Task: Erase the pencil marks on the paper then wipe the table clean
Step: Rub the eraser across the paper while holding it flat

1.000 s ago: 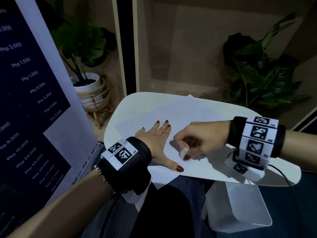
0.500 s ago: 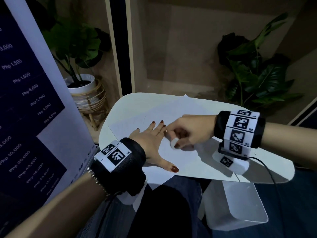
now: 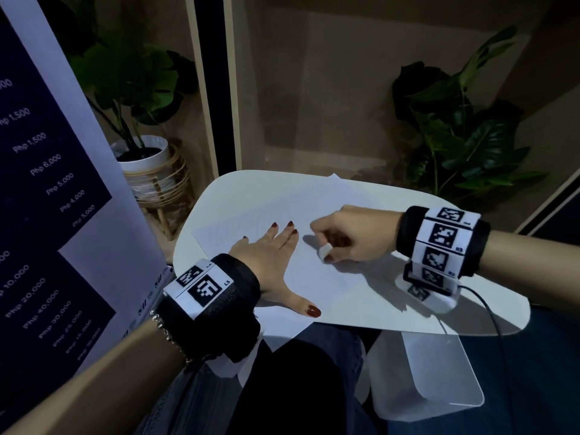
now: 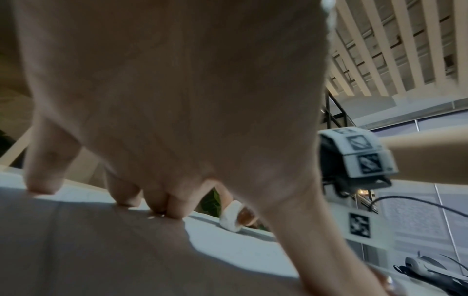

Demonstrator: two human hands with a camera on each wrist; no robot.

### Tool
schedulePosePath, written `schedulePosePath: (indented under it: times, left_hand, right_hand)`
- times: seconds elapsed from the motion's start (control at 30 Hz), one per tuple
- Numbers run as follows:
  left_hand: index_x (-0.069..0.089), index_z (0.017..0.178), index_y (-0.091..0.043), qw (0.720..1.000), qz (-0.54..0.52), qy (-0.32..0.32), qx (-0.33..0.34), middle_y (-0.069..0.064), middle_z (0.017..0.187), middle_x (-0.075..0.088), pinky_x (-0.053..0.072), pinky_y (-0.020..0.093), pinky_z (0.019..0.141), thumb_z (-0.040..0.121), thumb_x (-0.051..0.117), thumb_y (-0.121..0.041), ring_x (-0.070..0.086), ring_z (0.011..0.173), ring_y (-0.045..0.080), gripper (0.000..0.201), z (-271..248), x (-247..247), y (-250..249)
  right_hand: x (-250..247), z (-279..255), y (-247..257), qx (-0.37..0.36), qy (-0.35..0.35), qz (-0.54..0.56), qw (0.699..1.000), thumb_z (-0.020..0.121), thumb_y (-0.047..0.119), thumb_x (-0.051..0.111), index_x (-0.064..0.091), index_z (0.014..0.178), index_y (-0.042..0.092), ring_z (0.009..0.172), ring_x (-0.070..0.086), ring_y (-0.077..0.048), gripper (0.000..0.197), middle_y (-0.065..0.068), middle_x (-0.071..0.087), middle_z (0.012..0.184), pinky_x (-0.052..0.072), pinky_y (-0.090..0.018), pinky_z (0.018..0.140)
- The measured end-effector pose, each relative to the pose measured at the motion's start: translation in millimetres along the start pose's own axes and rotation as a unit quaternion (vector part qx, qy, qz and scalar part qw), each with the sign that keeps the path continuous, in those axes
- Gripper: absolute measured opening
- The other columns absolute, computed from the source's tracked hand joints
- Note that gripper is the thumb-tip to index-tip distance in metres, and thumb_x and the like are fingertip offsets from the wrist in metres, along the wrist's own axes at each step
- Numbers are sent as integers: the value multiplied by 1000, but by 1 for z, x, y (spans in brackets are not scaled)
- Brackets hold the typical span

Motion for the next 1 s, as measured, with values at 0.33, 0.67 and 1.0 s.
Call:
schedulePosePath:
  times: [0.33,0.67,1.0]
  left_hand:
    - [-21,153,-18,1000,-2,11,-6,-7,159,-29,7,53,120,67,54,-86,-20,148,14,133,-2,-2,0]
    - [-20,154,-19,1000,-3,5,-9,-8,159,-29,7,52,120,66,55,-86,-20,148,13,133,-3,-3,0]
    - [-17,155,-18,998,-24,-34,-47,-8,160,-27,7,53,120,72,38,-90,-18,149,15,122,-3,2,-8]
  right_hand:
    - [-5,1,-25,50,-24,-17,998,91,26,69,52,84,20,61,53,-1,19,6,63,74,42,-23,64]
    - [13,-23,-2,-8,18,42,999,90,21,70,55,87,15,65,53,-5,16,8,63,74,41,-16,63]
    - [6,-43,1,76,-112,43,990,89,30,68,52,83,15,63,53,-9,23,1,64,74,44,-31,66]
Point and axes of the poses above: each hand's wrist, its own z-axis towards the middle knuckle, its own x-axis out of the palm, y = z × x, the point moved 6 cm from there along z, towards the middle knuckle
